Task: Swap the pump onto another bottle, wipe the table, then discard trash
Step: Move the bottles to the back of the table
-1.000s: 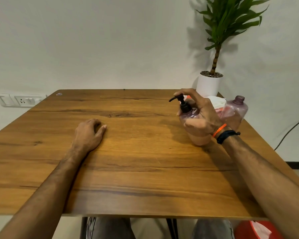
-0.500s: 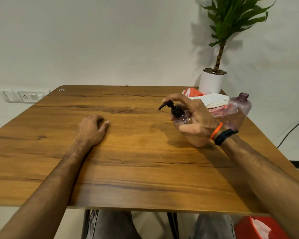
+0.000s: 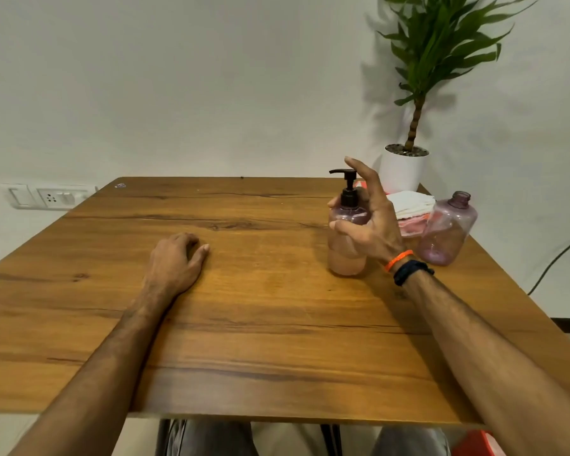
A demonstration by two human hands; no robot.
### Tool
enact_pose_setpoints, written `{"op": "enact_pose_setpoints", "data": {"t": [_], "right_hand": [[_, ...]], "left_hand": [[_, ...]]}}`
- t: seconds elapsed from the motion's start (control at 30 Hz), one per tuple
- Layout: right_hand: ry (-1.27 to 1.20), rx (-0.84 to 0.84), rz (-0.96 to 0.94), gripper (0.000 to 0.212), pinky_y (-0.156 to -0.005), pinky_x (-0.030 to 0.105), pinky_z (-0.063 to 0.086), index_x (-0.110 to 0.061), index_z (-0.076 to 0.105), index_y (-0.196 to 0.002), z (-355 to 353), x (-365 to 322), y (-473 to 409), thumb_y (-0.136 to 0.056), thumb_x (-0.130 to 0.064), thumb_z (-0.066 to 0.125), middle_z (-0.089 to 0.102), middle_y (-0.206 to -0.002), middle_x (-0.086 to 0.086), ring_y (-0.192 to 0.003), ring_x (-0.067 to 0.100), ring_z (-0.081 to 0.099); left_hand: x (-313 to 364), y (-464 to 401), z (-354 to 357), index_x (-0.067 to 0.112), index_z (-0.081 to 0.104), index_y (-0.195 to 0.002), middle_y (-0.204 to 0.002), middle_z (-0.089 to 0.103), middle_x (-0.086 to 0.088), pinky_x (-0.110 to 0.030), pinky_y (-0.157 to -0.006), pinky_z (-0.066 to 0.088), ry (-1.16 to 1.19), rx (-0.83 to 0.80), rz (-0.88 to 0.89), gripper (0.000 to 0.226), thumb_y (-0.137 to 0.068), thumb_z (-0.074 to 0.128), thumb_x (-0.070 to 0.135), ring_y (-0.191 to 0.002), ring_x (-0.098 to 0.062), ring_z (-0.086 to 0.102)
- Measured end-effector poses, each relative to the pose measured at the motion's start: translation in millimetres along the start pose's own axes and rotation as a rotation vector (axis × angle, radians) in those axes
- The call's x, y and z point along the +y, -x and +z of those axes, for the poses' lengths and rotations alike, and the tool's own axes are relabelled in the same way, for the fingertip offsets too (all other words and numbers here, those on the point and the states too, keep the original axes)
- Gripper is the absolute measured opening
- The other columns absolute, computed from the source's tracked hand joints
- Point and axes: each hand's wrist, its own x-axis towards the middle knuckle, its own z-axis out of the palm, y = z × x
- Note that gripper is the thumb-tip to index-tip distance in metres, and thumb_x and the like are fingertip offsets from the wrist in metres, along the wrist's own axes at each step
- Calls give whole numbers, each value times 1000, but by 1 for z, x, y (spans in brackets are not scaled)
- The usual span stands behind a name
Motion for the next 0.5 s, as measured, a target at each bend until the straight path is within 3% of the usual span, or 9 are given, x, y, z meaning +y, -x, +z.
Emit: {"op": "enact_pose_setpoints", "data": {"t": [0.33,0.5], "right_hand": [[57,24,77,92,-94,13,47,-22,23,-148,9,6,7,-74,-9,78,68,-113,-2,-109,4,62],[182,-24,280,102,-104,36,44,-29,18,-146,6,10,21,-68,-38,84,49,-142,4,-125,19,50]], "left_hand": [[3,0,-1,7,65,-118,-120,67,-13,-41,-97,47,10,-7,0,41,-92,58,39,-111,-30,60],[5,2,-4,7,63,-120,-120,66,-13,-42,-98,48,26,-27,8,42,-93,57,38,-111,-29,59]]}}
